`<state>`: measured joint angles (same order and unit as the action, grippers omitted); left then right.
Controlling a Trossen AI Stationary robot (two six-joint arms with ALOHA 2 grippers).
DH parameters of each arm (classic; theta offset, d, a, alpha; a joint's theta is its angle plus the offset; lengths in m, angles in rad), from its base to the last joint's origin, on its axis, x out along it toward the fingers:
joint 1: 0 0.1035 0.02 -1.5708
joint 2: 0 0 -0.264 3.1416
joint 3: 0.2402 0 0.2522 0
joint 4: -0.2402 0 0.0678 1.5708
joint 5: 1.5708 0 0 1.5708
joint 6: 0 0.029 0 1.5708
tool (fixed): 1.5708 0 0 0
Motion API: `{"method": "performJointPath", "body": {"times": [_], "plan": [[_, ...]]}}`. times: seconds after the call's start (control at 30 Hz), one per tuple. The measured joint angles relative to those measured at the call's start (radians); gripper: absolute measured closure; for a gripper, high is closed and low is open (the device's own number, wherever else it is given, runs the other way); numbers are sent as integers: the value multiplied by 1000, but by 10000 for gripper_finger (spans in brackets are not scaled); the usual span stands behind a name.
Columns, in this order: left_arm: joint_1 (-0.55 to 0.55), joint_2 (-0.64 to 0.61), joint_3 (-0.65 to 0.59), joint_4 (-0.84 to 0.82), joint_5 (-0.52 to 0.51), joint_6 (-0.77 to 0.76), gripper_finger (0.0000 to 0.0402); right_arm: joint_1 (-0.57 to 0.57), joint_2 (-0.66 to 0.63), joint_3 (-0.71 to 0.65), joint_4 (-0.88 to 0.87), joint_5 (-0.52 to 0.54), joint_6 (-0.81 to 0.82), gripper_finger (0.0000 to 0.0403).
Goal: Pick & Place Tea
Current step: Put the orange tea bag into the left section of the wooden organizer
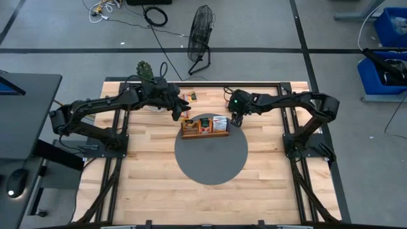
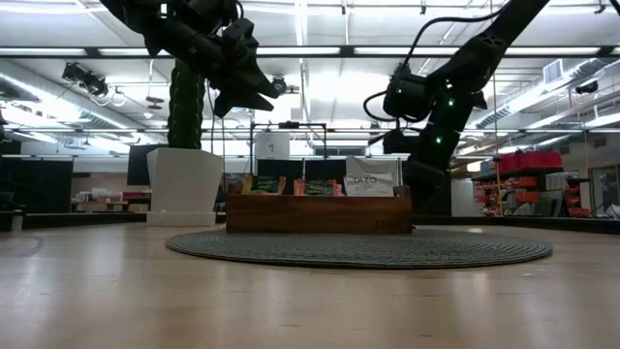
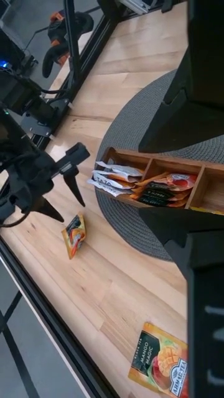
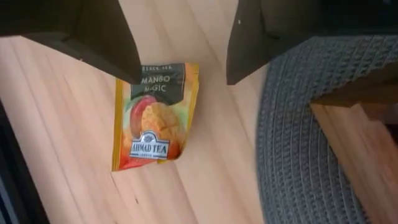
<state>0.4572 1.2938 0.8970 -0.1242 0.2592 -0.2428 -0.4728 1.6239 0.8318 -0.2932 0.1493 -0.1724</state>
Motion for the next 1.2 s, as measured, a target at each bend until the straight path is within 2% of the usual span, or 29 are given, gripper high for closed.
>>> {"method": "performJointPath", "body": {"times": [0.17, 0.43, 0.6, 0.93, 1.2], "plan": [[0, 0, 0, 0, 0, -1, 246, 0, 46, 0, 40, 0, -49, 156], [0, 0, 0, 0, 0, -9, 246, -7, 106, 4, 41, -8, -12, 183], [0, 0, 0, 0, 0, -9, 246, -9, 109, 3, 40, -16, 14, 233], [0, 0, 0, 0, 0, -9, 246, -43, 113, 3, 18, -54, 155, 392], [0, 0, 0, 0, 0, -9, 246, -23, 68, 28, -123, -23, 221, 400]]}}
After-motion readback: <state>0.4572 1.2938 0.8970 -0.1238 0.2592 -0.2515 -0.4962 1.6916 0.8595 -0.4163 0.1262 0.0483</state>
